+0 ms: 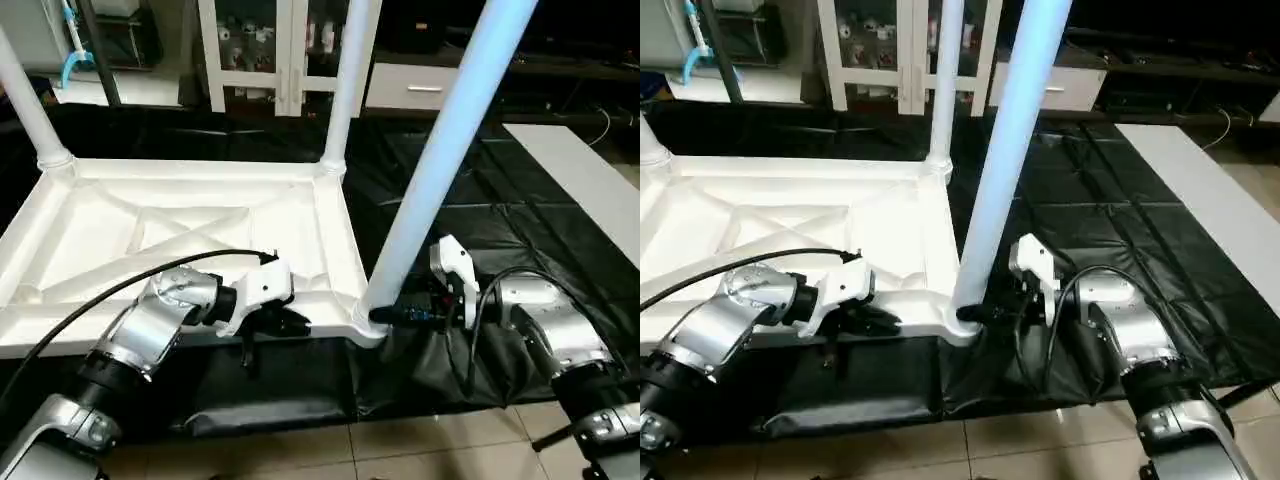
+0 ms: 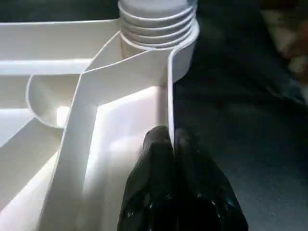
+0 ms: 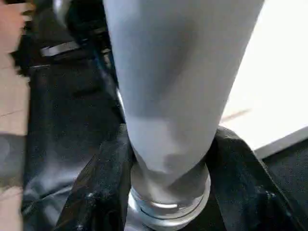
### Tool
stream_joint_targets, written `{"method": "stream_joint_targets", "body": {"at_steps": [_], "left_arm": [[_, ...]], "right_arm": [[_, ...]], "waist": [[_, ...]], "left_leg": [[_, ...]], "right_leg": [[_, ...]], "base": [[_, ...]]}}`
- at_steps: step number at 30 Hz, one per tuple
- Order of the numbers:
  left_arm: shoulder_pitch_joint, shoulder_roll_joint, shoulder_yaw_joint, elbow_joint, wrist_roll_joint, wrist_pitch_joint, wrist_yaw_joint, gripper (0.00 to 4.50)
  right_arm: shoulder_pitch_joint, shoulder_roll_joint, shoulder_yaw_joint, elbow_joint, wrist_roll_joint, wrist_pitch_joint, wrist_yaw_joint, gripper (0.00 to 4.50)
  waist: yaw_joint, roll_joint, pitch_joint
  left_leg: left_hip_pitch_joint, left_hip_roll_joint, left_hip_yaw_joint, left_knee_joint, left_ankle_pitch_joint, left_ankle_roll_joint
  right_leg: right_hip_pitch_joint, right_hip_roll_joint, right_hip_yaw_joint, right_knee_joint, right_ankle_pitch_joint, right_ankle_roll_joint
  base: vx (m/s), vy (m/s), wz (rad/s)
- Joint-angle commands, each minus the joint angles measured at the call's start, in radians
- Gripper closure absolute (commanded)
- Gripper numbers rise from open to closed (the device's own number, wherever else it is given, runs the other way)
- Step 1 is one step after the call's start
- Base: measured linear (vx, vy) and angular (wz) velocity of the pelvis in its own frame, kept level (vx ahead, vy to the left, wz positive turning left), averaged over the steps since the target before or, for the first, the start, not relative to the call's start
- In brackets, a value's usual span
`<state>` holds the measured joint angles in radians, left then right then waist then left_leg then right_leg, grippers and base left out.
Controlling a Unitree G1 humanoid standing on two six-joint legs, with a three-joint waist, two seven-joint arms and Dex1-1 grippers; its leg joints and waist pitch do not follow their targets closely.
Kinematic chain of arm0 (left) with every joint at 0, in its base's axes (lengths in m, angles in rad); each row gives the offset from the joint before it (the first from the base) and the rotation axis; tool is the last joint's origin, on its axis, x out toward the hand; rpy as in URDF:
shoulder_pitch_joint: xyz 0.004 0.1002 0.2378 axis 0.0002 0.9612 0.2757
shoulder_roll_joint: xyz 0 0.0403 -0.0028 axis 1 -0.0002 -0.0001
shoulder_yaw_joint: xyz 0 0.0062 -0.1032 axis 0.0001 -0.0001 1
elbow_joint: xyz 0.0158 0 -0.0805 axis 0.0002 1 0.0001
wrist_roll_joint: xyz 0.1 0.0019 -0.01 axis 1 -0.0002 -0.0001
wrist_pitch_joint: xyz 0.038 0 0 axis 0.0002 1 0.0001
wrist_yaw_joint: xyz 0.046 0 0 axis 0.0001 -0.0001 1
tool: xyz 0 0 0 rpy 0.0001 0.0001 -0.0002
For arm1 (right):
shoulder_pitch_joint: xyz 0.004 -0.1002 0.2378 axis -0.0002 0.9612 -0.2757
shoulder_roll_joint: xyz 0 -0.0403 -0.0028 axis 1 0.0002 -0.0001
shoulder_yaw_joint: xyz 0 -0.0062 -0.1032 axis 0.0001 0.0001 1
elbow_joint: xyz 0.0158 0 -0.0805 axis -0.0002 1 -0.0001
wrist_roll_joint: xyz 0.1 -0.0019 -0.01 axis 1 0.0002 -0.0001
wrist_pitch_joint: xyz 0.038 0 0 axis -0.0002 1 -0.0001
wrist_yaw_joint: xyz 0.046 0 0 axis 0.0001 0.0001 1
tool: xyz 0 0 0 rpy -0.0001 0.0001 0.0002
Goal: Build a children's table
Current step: Rotate leg to tighten
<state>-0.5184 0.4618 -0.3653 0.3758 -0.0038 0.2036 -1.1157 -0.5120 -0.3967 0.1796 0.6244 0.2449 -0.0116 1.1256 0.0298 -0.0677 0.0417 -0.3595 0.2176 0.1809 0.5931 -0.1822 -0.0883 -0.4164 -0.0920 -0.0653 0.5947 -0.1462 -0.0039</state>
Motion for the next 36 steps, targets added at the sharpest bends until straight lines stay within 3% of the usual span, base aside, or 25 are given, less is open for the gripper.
{"method": "stream_joint_targets", "body": {"at_steps": [1,2,3,4,5,6,8,10,11,12,13,16,18,20,21,22,23,24,25,26,27,29,31,35,36], "left_arm": [[-0.005,-0.033,-0.012,0.029,0.040,0.087,0.092,4.50],[-0.005,-0.033,-0.012,0.029,0.040,0.087,0.092,4.50],[-0.022,-0.079,0.021,0.037,0.055,0.176,0.215,4.50],[-0.030,-0.114,0.049,0.035,0.050,0.227,0.283,4.50],[-0.030,-0.114,0.049,0.035,0.050,0.227,0.283,4.50],[-0.042,-0.184,0.096,0.034,0.035,0.268,0.392,4.50],[-0.047,-0.210,0.111,0.039,0.032,0.262,0.433,4.50],[-0.056,-0.267,0.113,0.053,0.040,0.223,0.494,4.50],[-0.057,-0.271,0.113,0.054,0.041,0.221,0.498,4.50],[-0.057,-0.276,0.103,0.053,0.050,0.217,0.500,4.50],[-0.052,-0.268,0.088,0.048,0.060,0.220,0.478,4.50],[-0.044,-0.245,0.069,0.042,0.076,0.219,0.455,4.50],[-0.032,-0.209,0.048,0.032,0.087,0.209,0.424,4.50],[-0.027,-0.192,0.035,0.027,0.091,0.192,0.402,4.50],[-0.012,-0.153,0.007,0.021,0.089,0.140,0.332,4.50],[0.011,-0.089,-0.026,0.005,0.079,0.103,0.228,4.50],[0.018,-0.072,-0.033,0.000,0.079,0.098,0.206,4.50],[0.021,-0.066,-0.034,-0.002,0.080,0.100,0.200,4.50],[0.023,-0.059,-0.037,-0.002,0.079,0.081,0.184,4.50],[0.026,-0.044,-0.044,-0.001,0.076,0.041,0.149,4.50],[0.036,-0.005,-0.053,-0.003,0.068,-0.008,0.078,4.50],[0.040,0.020,-0.055,0.000,0.068,-0.042,0.041,4.50],[0.038,0.049,-0.051,0.016,0.056,-0.089,0.002,4.50],[0.033,0.044,-0.047,-0.016,0.006,-0.016,-0.036,4.50],[0.033,0.044,-0.047,-0.016,0.006,-0.016,-0.036,4.06]], "right_arm": [[-0.016,0.018,-0.069,0.093,-0.085,-0.004,-0.312,2.60],[-0.016,0.018,-0.069,0.093,-0.085,-0.004,-0.312,2.61],[-0.015,0.070,-0.128,0.131,-0.105,0.024,-0.575,2.61],[-0.005,0.098,-0.151,0.137,-0.115,0.046,-0.699,2.61],[-0.005,0.098,-0.151,0.137,-0.115,0.046,-0.699,2.61],[0.022,0.167,-0.188,0.125,-0.152,0.050,-0.940,2.61],[0.031,0.198,-0.198,0.118,-0.166,0.037,-1.019,2.61],[0.031,0.290,-0.187,0.121,-0.187,-0.056,-1.106,2.62],[0.031,0.297,-0.186,0.122,-0.188,-0.064,-1.110,2.62],[0.017,0.314,-0.170,0.137,-0.186,-0.083,-1.087,2.62],[-0.008,0.341,-0.178,0.156,-0.122,-0.122,-0.970,2.62],[-0.010,0.335,-0.154,0.127,-0.098,-0.130,-0.860,2.62],[0.010,0.298,-0.145,0.055,-0.086,-0.147,-0.805,2.06],[0.015,0.285,-0.150,0.030,-0.072,-0.137,-0.787,1.92],[0.022,0.245,-0.147,-0.012,-0.060,-0.098,-0.746,1.85],[0.035,0.178,-0.144,-0.085,0.000,0.009,-0.615,1.74],[0.040,0.157,-0.142,-0.107,0.016,0.039,-0.573,1.64],[0.040,0.150,-0.141,-0.109,0.019,0.041,-0.554,1.56],[0.043,0.139,-0.137,-0.116,0.023,0.048,-0.531,1.56],[0.049,0.115,-0.127,-0.133,0.031,0.063,-0.478,1.56],[0.070,0.045,-0.101,-0.188,0.049,0.090,-0.352,1.56],[0.092,-0.009,-0.082,-0.232,0.062,0.108,-0.247,1.56],[0.130,-0.096,-0.047,-0.301,0.075,0.127,-0.109,1.56],[0.135,-0.105,-0.052,-0.314,0.085,0.151,-0.094,1.56],[0.135,-0.105,-0.052,-0.314,0.085,0.151,-0.094,1.52]], "waist": [[-0.009,0.011,-0.046],[-0.009,0.011,-0.046],[-0.019,0.007,-0.049],[-0.026,0.008,-0.050],[-0.030,0.008,-0.049],[-0.041,0.015,-0.049],[-0.045,0.011,-0.055],[-0.048,0.012,-0.057],[-0.050,0.013,-0.056],[-0.050,0.018,-0.056],[-0.054,0.019,-0.055],[-0.053,0.022,-0.053],[-0.049,0.019,-0.056],[-0.046,0.020,-0.058],[-0.043,0.020,-0.059],[-0.044,0.018,-0.060],[-0.041,0.022,-0.060],[-0.038,0.023,-0.059],[-0.036,0.026,-0.059],[-0.034,0.026,-0.059],[-0.028,0.025,-0.061],[-0.018,0.028,-0.060],[-0.005,0.028,-0.061],[-0.004,0.022,-0.059],[-0.005,0.021,-0.059]], "left_leg": [[0.013,0.006,-0.003,-0.076,-0.378,-0.030],[0.013,0.006,-0.003,-0.076,-0.378,-0.030],[0.002,0.004,-0.014,-0.078,-0.395,-0.043],[0.004,0.003,-0.019,-0.079,-0.401,-0.051],[0.006,0.001,-0.019,-0.078,-0.411,-0.050],[0.002,0.001,-0.024,-0.082,-0.429,-0.047],[0.003,-0.002,-0.027,-0.081,-0.435,-0.046],[0.009,-0.008,-0.022,-0.076,-0.458,-0.020],[0.009,-0.008,-0.020,-0.075,-0.459,-0.014],[0.008,-0.008,-0.022,-0.076,-0.464,-0.007],[0.007,-0.006,-0.021,-0.077,-0.485,0.002],[0.002,-0.003,-0.023,-0.080,-0.479,0.012],[-0.002,-0.002,-0.022,-0.081,-0.452,0.013],[-0.005,0.000,-0.017,-0.082,-0.414,0.021],[-0.007,0.001,-0.016,-0.083,-0.388,0.023],[-0.011,0.002,-0.015,-0.083,-0.367,0.030],[-0.008,0.001,-0.015,-0.084,-0.361,0.040],[-0.006,0.008,-0.013,-0.084,-0.345,0.048],[0.004,0.010,-0.006,-0.080,-0.347,0.046],[0.006,0.007,-0.005,-0.079,-0.346,0.047],[0.003,0.009,-0.005,-0.079,-0.332,0.048],[0.011,0.012,0.001,-0.079,-0.303,0.053],[0.005,0.014,-0.001,-0.080,-0.254,0.059],[0.003,0.011,0.000,-0.082,-0.274,0.037],[0.002,0.011,0.000,-0.082,-0.284,0.031]], "right_leg": [[0.027,-0.035,0.026,-0.086,-0.521,-0.136],[0.027,-0.035,0.026,-0.086,-0.521,-0.136],[0.039,-0.039,0.017,-0.092,-0.607,-0.082],[0.034,-0.038,0.016,-0.095,-0.609,-0.073],[0.030,-0.037,0.014,-0.101,-0.614,-0.072],[0.032,-0.035,0.012,-0.105,-0.590,-0.071],[0.034,-0.033,0.007,-0.104,-0.572,-0.068],[0.025,-0.029,0.006,-0.112,-0.559,-0.065],[0.022,-0.031,0.008,-0.113,-0.558,-0.066],[0.022,-0.030,0.006,-0.114,-0.559,-0.066],[0.022,-0.029,0.005,-0.116,-0.552,-0.067],[0.028,-0.029,0.009,-0.111,-0.516,-0.080],[0.033,-0.032,0.013,-0.104,-0.478,-0.098],[0.035,-0.033,0.021,-0.097,-0.420,-0.120],[0.038,-0.031,0.022,-0.091,-0.384,-0.135],[0.043,-0.030,0.024,-0.085,-0.355,-0.145],[0.047,-0.027,0.023,-0.086,-0.341,-0.149],[0.046,-0.028,0.027,-0.079,-0.298,-0.166],[0.035,-0.031,0.030,-0.081,-0.284,-0.187],[0.034,-0.029,0.030,-0.083,-0.285,-0.195],[0.044,-0.029,0.030,-0.078,-0.278,-0.195],[0.036,-0.028,0.034,-0.075,-0.235,-0.207],[0.049,-0.026,0.033,-0.060,-0.165,-0.219],[0.050,-0.032,0.035,-0.062,-0.216,-0.219],[0.050,-0.032,0.035,-0.064,-0.238,-0.213]], "base": [[0.000,0.000,0.00],[-0.050,-0.001,-0.10],[0.000,0.000,0.00],[0.000,0.000,0.00],[0.000,0.000,0.00],[0.000,0.000,0.00],[0.000,0.000,0.00],[0.000,0.000,0.00],[0.000,0.000,0.00],[0.000,0.000,0.00],[0.000,0.000,0.00],[0.000,0.000,0.00],[0.000,0.000,0.00],[0.000,0.000,0.00],[0.000,0.000,0.00],[0.000,0.000,0.00],[0.000,0.000,0.00],[0.000,0.000,0.00],[0.000,0.000,0.00],[0.000,0.000,0.00],[0.000,0.000,0.00],[0.000,0.000,0.00],[0.000,0.000,0.00],[0.000,0.000,0.00],[0.000,0.000,0.00]]}}
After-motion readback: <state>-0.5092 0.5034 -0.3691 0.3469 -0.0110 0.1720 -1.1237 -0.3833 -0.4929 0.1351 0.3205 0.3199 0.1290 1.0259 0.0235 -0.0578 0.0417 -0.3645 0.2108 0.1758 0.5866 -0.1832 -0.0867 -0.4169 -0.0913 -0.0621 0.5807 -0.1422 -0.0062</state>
